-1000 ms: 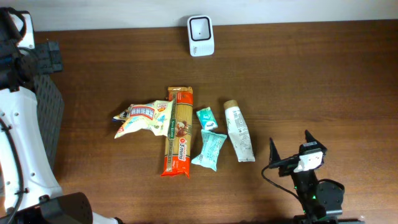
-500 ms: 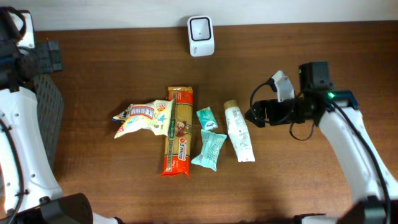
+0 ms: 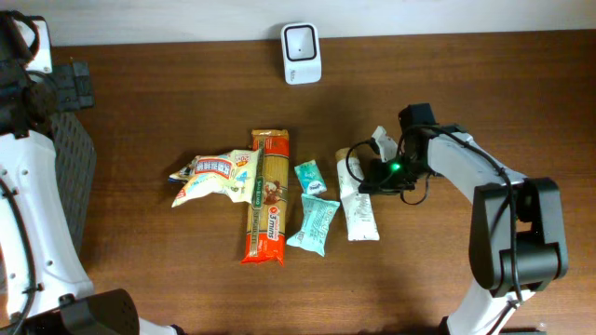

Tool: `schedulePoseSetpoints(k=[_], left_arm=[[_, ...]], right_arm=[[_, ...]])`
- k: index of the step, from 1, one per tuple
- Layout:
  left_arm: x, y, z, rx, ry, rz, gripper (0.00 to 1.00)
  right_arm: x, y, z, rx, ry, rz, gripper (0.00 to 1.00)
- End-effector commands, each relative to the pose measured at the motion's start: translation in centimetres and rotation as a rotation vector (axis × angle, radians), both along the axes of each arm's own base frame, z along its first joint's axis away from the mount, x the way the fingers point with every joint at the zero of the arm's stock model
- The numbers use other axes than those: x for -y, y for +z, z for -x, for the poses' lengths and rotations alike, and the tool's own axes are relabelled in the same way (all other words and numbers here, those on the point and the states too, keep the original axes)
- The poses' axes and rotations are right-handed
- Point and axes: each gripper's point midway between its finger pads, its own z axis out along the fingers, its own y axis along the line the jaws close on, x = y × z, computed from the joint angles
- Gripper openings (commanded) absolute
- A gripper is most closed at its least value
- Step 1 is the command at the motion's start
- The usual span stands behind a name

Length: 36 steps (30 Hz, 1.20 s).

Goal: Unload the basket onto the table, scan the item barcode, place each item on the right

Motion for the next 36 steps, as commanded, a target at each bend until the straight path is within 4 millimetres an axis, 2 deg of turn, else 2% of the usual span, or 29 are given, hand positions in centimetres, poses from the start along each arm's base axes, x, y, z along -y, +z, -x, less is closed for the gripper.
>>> schedulePoseSetpoints(k=[1, 2, 3, 5, 7, 10, 11, 12, 14, 16, 18, 19, 21, 22, 23, 25, 27, 29, 31, 33, 36], left_arm=[[-0.1, 1.1, 0.2, 0.022, -0.004, -0.012, 0.99], [-0.1, 1.0, 0.2, 0.022, -0.004, -0.011, 0.99], [-0.1, 1.0, 0.2, 0.022, -0.004, -0.011, 0.99], [-0.1, 1.0, 0.2, 0.022, -0.004, -0.011, 0.99], [-0.1, 1.0, 0.2, 0.022, -0.004, -0.011, 0.99], [-0.1, 1.0, 0.2, 0.022, -0.004, -0.012, 0.99], [-0.1, 1.0, 0.2, 0.022, -0.004, -0.011, 0.99], [-0.1, 1.1, 0.2, 0.022, -0.004, -0.012, 0.99], [-0.1, 1.1, 0.2, 0.022, -0.004, -0.012, 0.99], [-0.1, 1.0, 0.2, 0.022, -0.004, -0.011, 0.99], [-0.1, 1.0, 0.2, 0.022, -0.004, -0.011, 0.99], [-0.1, 1.0, 0.2, 0.022, -0.004, -0.011, 0.99], [-0.1, 1.0, 0.2, 0.022, -0.004, -0.012, 0.99], [-0.1, 1.0, 0.2, 0.022, -0.004, -0.011, 0.99], [-0.1, 1.1, 0.2, 0.022, -0.004, -0.012, 0.99], [-0.1, 1.1, 0.2, 0.022, -0.004, -0.012, 0.99], [-0.1, 1.1, 0.2, 0.022, -0.004, -0.012, 0.99], [-0.1, 1.0, 0.2, 0.022, -0.004, -0.012, 0.99], [-0.1, 1.1, 0.2, 0.022, -0.004, -0.012, 0.99], [-0.1, 1.0, 0.2, 0.022, -0.004, -0.011, 0.99], [-0.1, 1.0, 0.2, 0.022, -0.004, -0.011, 0.99]], right_arm=[[1.8, 0.4, -0.6, -0.002, -0.058, 0.126, 0.04], [3.8, 3.4, -1.7, 0.057, -0.148, 0.268, 0.04], [4.7, 5.3, -2.0, 0.106, -0.193, 0.372, 0.04], [5.2, 6.3, -1.7, 0.154, -0.206, 0.529, 0.04], [5.3, 5.1, -0.9, 0.167, -0.204, 0.758, 0.04], [3.7, 1.8, -0.1, 0.16, -0.142, 0.92, 0.04], [3.3, 0.6, 0.3, 0.14, -0.112, 0.941, 0.06], [2.9, -0.3, 0.6, 0.121, -0.09, 0.946, 0.17], [1.8, -0.7, 0.9, 0.092, -0.088, 0.875, 0.3], [0.7, 0.4, 0.2, 0.076, -0.099, 0.775, 0.43], [-0.4, 1.2, -0.4, 0.062, -0.061, 0.67, 0.5], [-0.3, 1.9, -0.7, 0.044, -0.075, 0.636, 0.51], [0.0, 5.0, -1.4, 0.017, -0.073, 0.506, 0.53], [0.3, 6.8, -1.7, 0.007, -0.062, 0.379, 0.67], [1.2, 7.6, -1.8, -0.007, -0.055, 0.281, 0.84], [3.2, 8.1, -1.1, -0.038, -0.003, 0.091, 1.0], [3.7, 7.4, 0.2, -0.05, 0.03, -0.138, 0.99], [3.0, 5.5, 2.2, -0.069, 0.057, -0.248, 1.0], [2.5, 3.1, 3.6, -0.076, 0.051, -0.28, 0.95], [2.1, 1.8, 4.3, -0.066, 0.045, -0.305, 0.91], [2.1, 0.5, 4.1, -0.039, 0.027, -0.299, 0.82]])
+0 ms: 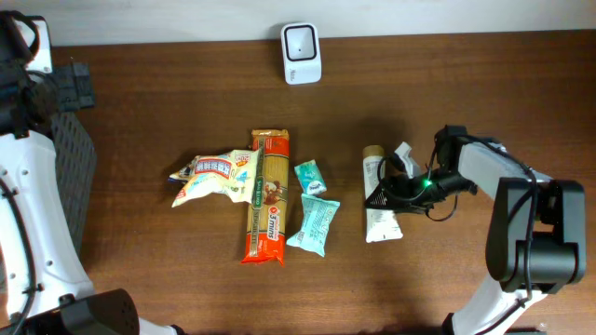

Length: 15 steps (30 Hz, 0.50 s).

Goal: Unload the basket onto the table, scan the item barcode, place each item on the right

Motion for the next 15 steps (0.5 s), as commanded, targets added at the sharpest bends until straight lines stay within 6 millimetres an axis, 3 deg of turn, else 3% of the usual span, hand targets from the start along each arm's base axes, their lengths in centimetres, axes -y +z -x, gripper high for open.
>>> schedulePoseSetpoints(k=[1, 3, 5, 11, 13, 15], left_arm=[[-0.1, 1.0, 0.2, 0.022, -0.004, -0.011, 0.99], [-0.1, 1.0, 0.2, 0.022, -0.004, -0.011, 0.99], [-0.1, 1.0, 0.2, 0.022, -0.004, -0.011, 0.99], [-0.1, 1.0, 0.2, 0.022, -0.004, -0.011, 0.99], [-0.1, 1.0, 0.2, 0.022, -0.004, -0.011, 0.99], [-0.1, 1.0, 0.2, 0.022, -0.004, -0.011, 0.99]], right_arm=[[-0.6, -0.8, 0.0, 0.007, -0.036, -0.034, 0.68], [-0.8, -1.2, 0.0, 0.014, -0.05, -0.049, 0.33], [-1.0, -0.8, -0.2, 0.024, -0.053, -0.074, 0.06], [-0.9, 1.5, -1.9, 0.039, -0.057, -0.08, 0.04], [-0.4, 2.2, -2.1, 0.035, -0.022, 0.023, 0.04], [0.2, 0.7, -1.9, 0.005, 0.017, 0.273, 0.04]])
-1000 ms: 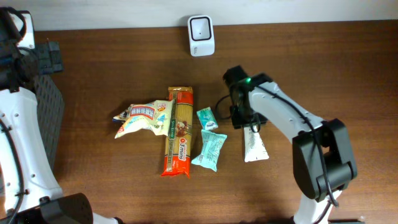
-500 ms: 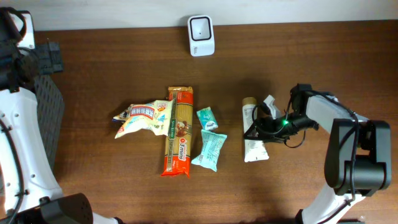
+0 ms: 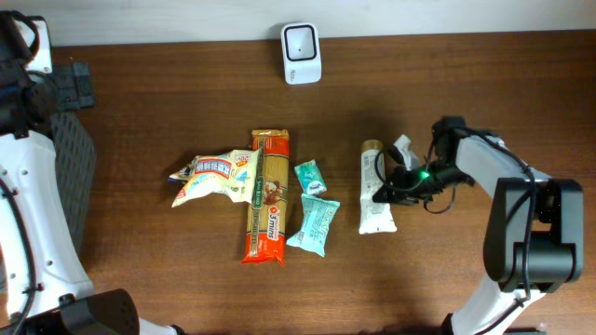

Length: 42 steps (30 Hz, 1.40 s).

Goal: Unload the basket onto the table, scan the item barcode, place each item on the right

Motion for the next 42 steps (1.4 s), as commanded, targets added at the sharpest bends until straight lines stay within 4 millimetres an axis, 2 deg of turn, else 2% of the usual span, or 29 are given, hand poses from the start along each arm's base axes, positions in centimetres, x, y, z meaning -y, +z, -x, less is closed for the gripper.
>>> schedulePoseSetpoints(k=[1, 2, 3, 4, 7, 10, 14, 16, 18, 21, 24, 28, 32, 35, 39, 42], left_arm=[[-0.1, 1.1, 0.2, 0.022, -0.004, -0.012, 0.99], [-0.1, 1.1, 0.2, 0.022, -0.004, -0.011, 0.99], [-0.1, 1.1, 0.2, 0.022, -0.004, -0.011, 0.99], [-0.1, 1.1, 0.2, 0.022, -0.004, -0.012, 0.99], [-0.1, 1.1, 0.2, 0.022, -0.004, -0.011, 0.99], [-0.1, 1.1, 0.2, 0.022, -0.004, -0.011, 0.99], [-0.1, 1.1, 0.2, 0.022, -0.004, -0.012, 0.99], [-0.1, 1.1, 0.2, 0.023, -0.004, -0.012, 0.99], [-0.1, 1.1, 0.2, 0.022, -0.004, -0.011, 0.99], [-0.1, 1.1, 0.2, 0.023, -0.004, -0.012, 0.99], [-0.1, 1.1, 0.2, 0.022, -0.004, -0.011, 0.99], [-0.1, 1.1, 0.2, 0.022, -0.004, -0.011, 0.99], [-0.1, 1.1, 0.2, 0.022, -0.004, -0.011, 0.99], [-0.1, 1.1, 0.2, 0.022, -0.004, -0.011, 0.99], [-0.1, 1.1, 0.2, 0.022, -0.004, -0.011, 0.99], [-0.1, 1.1, 0.2, 0.022, -0.004, -0.012, 0.99]], right_arm=[[0.5, -0.9, -0.5, 0.029, 0.068, 0.318, 0.04], [0.3, -1.5, -0.2, 0.035, 0.096, 0.404, 0.09], [0.0, -1.8, -0.2, 0.045, 0.114, 0.472, 0.43], [-0.3, -2.0, -0.3, 0.055, 0.117, 0.511, 0.6], [-0.2, -2.0, -0.9, 0.059, 0.078, 0.495, 0.67], [0.5, -1.7, -1.7, 0.061, 0.029, 0.444, 0.66], [0.7, -0.2, -2.3, 0.085, 0.009, 0.228, 0.67], [2.3, 0.4, -2.9, 0.095, -0.044, 0.162, 0.7], [2.8, 0.8, -3.2, 0.117, -0.055, 0.079, 0.7], [1.5, 0.1, -1.8, 0.11, -0.013, -0.05, 0.69], [0.9, -1.1, -0.8, 0.082, -0.007, -0.103, 0.62], [0.2, -1.3, -1.0, 0.101, -0.012, -0.151, 0.61], [-0.3, -1.8, -1.2, 0.106, -0.007, -0.15, 0.5], [-0.4, -2.8, -1.2, 0.087, -0.009, -0.15, 0.41], [-0.3, -3.5, -1.3, 0.043, -0.044, -0.147, 0.1], [0.3, -3.3, -1.7, -0.051, -0.151, -0.144, 0.04]])
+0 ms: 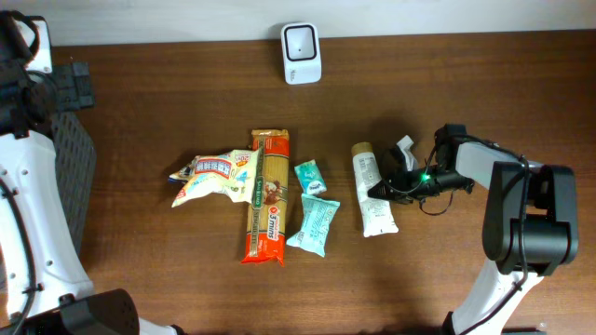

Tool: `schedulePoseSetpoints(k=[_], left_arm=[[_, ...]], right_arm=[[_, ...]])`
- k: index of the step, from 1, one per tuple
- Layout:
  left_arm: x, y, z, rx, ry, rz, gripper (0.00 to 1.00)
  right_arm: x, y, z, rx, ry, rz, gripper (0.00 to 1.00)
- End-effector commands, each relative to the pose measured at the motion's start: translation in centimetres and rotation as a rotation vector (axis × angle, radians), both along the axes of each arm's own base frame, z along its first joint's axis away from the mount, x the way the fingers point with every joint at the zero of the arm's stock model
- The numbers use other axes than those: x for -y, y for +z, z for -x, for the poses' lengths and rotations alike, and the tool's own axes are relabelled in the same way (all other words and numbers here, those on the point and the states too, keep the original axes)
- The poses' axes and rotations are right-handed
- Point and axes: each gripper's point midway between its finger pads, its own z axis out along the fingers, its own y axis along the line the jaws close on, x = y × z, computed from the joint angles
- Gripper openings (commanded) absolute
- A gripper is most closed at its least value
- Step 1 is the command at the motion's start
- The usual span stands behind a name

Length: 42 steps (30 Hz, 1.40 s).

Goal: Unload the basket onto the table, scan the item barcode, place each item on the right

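The white tube [373, 193] with a tan cap lies on the table right of centre, its cap end pointing up and slightly left. My right gripper [385, 187] is low at the tube's right edge and looks shut on it, a green light glowing just behind. The white barcode scanner [301, 40] stands at the table's far edge, well up and left of the tube. My left gripper [73, 85] rests at the far left edge, away from all items; its fingers are too dark to read.
An orange spaghetti pack [266, 195], a white and yellow snack bag [216, 175] and two teal sachets [311, 177] [314, 224] lie in a cluster left of the tube. A dark mesh panel [73, 177] lies along the left edge.
The tube has turned so its cap end sits further left. The right gripper stays at the tube's right side. The left arm has not moved.
The right gripper first sat on the tube close beside the teal sachets. The tube then lay further right, clear of them, with the gripper still at it. After that it shifted slightly back left, and now it lies tilted with its cap up and left.
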Motion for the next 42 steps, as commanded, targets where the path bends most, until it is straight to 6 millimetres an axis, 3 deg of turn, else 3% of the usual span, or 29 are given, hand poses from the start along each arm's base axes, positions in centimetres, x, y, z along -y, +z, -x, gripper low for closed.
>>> schedulePoseSetpoints(k=[1, 4, 6, 8, 11, 14, 15, 18, 20, 24, 27, 30, 33, 35, 36, 38, 42], left_arm=[[-0.1, 1.1, 0.2, 0.022, -0.004, -0.012, 0.99], [-0.1, 1.1, 0.2, 0.022, -0.004, -0.012, 0.99], [-0.1, 1.1, 0.2, 0.022, -0.004, -0.012, 0.99], [-0.1, 1.1, 0.2, 0.022, -0.004, -0.012, 0.99], [-0.1, 1.1, 0.2, 0.023, -0.004, -0.012, 0.99], [-0.1, 1.1, 0.2, 0.022, -0.004, -0.012, 0.99], [-0.1, 1.1, 0.2, 0.022, -0.004, -0.012, 0.99], [-0.1, 1.1, 0.2, 0.023, -0.004, -0.012, 0.99], [-0.1, 1.1, 0.2, 0.022, -0.004, -0.012, 0.99], [-0.1, 1.1, 0.2, 0.022, -0.004, -0.012, 0.99], [-0.1, 1.1, 0.2, 0.022, -0.004, -0.012, 0.99], [-0.1, 1.1, 0.2, 0.023, -0.004, -0.012, 0.99], [-0.1, 1.1, 0.2, 0.022, -0.004, -0.012, 0.99], [-0.1, 1.1, 0.2, 0.022, -0.004, -0.012, 0.99], [-0.1, 1.1, 0.2, 0.022, -0.004, -0.012, 0.99], [-0.1, 1.1, 0.2, 0.022, -0.004, -0.012, 0.99], [-0.1, 1.1, 0.2, 0.023, -0.004, -0.012, 0.99]], right_arm=[[1.0, -0.8, -0.2, -0.097, -0.077, 0.023, 0.04], [0.8, 2.4, -1.8, 0.005, -0.032, 0.023, 0.04], [0.1, 7.1, -3.0, 0.109, 0.007, 0.031, 0.04], [-1.3, 13.1, -3.7, 0.237, 0.044, 0.035, 0.04], [-4.2, 20.4, -3.1, 0.43, 0.111, 0.013, 0.04], [-5.5, 24.9, -2.4, 0.552, 0.144, -0.034, 0.04], [-5.6, 27.2, -2.7, 0.621, 0.146, -0.039, 0.04], [-5.6, 30.9, -3.1, 0.665, 0.118, -0.047, 0.04], [-5.7, 31.6, -2.3, 0.637, 0.122, -0.061, 0.04], [-6.0, 31.2, -1.7, 0.598, 0.125, -0.054, 0.04], [-6.0, 29.3, -3.8, 0.567, 0.026, 0.17, 0.04], [-7.0, 30.8, -8.1, 0.69, -0.064, 0.428, 0.04], [-7.0, 30.5, -13.8, 0.787, -0.122, 0.65, 0.04], [-7.4, 28.3, -19.3, 0.896, -0.153, 0.88, 0.04], [-7.9, 27.4, -21.1, 0.954, -0.146, 0.966, 0.04], [-8.9, 25.8, -24.2, 1.063, -0.13, 1.12, 0.04], [-10.3, 22.7, -28.4, 1.214, -0.062, 1.373, 0.04]])
